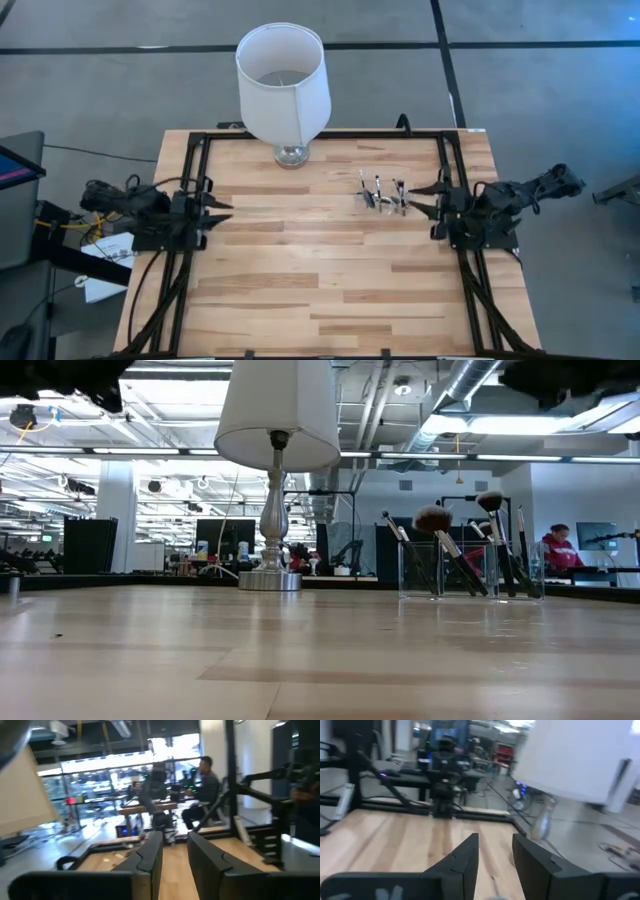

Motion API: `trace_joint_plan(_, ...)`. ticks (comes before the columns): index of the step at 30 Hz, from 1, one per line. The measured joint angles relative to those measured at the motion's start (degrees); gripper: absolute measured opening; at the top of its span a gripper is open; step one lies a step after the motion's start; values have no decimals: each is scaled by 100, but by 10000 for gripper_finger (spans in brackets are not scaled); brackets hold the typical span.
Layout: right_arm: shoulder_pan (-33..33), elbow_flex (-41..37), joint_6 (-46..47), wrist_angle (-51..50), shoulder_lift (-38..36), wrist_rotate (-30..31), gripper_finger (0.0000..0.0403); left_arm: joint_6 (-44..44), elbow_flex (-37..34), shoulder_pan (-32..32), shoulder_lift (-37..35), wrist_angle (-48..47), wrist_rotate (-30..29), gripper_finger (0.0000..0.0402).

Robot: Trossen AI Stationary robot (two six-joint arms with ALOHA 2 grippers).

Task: Pick & Place Makeup Supplies
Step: Return to Home Position

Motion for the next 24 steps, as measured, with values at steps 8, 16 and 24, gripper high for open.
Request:
trace_joint_plan(8,-580,-391,253,-592,-1121,-686,111,96,-38,784,-14,34,406,71)
trace_joint_plan(16,-961,-1174,248,-138,-1784,-1315,111,0,-906,1515,-10,1114,1263,50)
trace_joint_plan(24,-1238,-1606,250,83,-1734,-2106,111,-269,-1215,2137,11,1491,2188,35)
